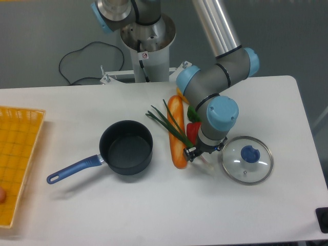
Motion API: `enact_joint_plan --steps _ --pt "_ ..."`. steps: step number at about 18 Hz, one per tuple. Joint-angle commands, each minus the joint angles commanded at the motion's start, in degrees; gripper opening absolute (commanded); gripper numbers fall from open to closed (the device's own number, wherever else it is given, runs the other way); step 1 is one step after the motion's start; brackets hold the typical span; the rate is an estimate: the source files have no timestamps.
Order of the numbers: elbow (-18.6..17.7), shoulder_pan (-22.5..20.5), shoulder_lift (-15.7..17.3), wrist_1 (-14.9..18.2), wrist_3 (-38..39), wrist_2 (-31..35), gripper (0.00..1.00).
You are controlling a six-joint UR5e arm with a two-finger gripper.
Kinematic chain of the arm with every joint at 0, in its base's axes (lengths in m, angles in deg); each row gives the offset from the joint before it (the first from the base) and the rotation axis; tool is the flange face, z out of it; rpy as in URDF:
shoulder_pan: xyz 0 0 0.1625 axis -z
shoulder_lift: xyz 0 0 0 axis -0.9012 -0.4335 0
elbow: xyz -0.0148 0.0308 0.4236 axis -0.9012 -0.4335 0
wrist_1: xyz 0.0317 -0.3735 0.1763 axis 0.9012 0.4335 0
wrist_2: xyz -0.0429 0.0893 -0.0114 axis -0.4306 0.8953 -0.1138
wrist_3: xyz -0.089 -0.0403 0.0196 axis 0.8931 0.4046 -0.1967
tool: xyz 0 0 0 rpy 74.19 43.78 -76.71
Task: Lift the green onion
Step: 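Close the gripper around the green onion stalks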
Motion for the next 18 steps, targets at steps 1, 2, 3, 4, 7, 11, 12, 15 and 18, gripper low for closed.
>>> enact_joint_plan --steps 1,2,3,4,7,11,12,15,18 --pt "0.0 0.0 0.0 0.0 0.1 0.0 0.69" --pt "0.0 0.0 0.0 0.0 0.1 0.1 0.66" --pt "0.0 0.0 0.0 0.0 0.2 0.0 0.65" --pt "0.0 0.0 0.0 0.0 0.2 0.1 0.63" --pt "0.0 0.0 0.0 0.0 0.3 0.0 0.55" --pt "0.1 0.0 0.0 -0.1 1.7 0.0 0.36" --pt "0.2 0.0 0.0 -0.1 1.8 0.0 0.34" --pt "0.4 0.0 -0.1 -0.1 2.0 0.0 0.29" --pt "0.3 0.0 -0.2 -0.1 2.3 0.0 0.2"
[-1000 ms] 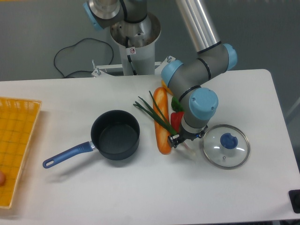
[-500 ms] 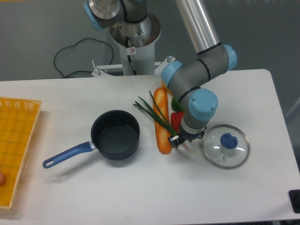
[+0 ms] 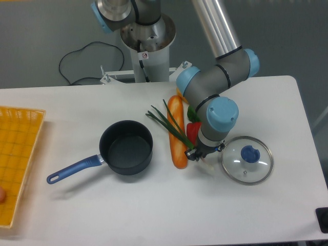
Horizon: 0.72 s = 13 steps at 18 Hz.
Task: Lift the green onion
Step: 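Close the gripper around the green onion stalks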
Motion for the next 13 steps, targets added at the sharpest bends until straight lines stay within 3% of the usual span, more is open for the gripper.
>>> enact_joint_plan --steps 2,6,13 --pt "0.1 0.0 0.0 0.0 0.7 0.1 0.14" --pt "0.3 0.1 0.1 0.0 0.8 0.1 0.11" --pt "3.0 1.1 1.0 0.1 1.3 0.1 0.11"
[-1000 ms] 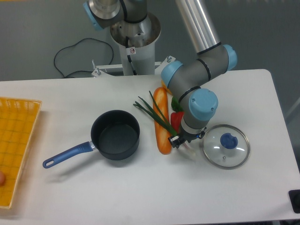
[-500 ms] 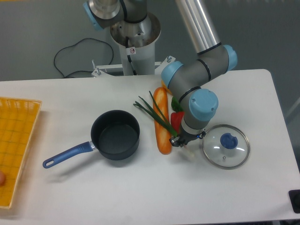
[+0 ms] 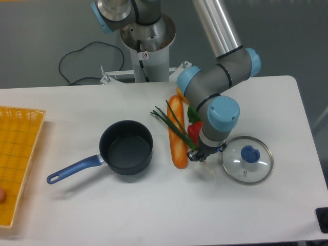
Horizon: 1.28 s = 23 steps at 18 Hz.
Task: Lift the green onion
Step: 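Close the gripper around the green onion stalks, then lift the green onion up off the table with the gripper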
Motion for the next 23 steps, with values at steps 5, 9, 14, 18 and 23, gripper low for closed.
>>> enact_joint_plan --steps 5,9,14,18,23 --pt "0.4 1.5 3.4 0.0 -0.3 0.1 0.12" --pt "1.6 3.8 6.2 0.0 -0.7 -0.3 0.12" --pt "4.1 6.8 7.6 -0.3 -2.6 -0.4 0.13" --pt "5.4 8.8 8.9 -0.5 -9.1 -0.9 0.13" --pt "5.8 10.0 9.1 -0.9 -18.8 -0.8 0.12"
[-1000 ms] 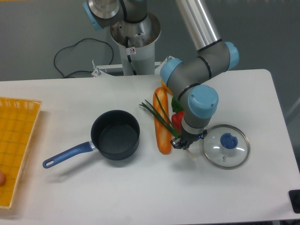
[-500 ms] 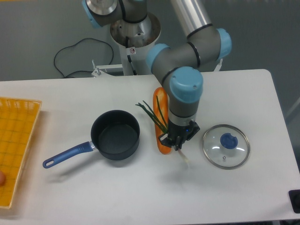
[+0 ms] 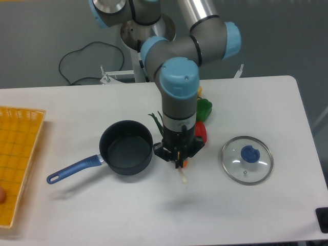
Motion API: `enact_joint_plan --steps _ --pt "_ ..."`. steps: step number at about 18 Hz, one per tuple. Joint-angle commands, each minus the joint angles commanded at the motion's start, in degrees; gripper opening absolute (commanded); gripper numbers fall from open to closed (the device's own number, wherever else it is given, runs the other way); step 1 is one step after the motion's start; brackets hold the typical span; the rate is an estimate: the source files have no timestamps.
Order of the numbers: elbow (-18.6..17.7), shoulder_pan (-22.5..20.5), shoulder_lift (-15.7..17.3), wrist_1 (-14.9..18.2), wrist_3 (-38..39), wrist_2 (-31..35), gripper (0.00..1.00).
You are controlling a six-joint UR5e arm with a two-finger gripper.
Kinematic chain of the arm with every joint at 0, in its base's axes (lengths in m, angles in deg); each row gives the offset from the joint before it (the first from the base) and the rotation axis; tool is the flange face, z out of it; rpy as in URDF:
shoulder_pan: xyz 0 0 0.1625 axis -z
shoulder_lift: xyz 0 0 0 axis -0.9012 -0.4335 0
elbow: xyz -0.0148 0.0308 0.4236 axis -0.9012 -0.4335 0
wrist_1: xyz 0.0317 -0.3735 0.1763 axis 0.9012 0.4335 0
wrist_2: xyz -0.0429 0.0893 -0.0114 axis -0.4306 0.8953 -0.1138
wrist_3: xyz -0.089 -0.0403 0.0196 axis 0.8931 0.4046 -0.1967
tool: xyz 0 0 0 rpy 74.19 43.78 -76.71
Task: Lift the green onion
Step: 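Lift the green onion up off the table with the gripper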
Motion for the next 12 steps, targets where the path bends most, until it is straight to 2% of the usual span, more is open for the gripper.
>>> enact_joint_plan --steps 7,12 --pt "-0.6 0.9 0.9 0.3 -16.0 0.5 0.12" --pt "-0.8 0.9 0.9 0.6 -20.4 1.7 0.12"
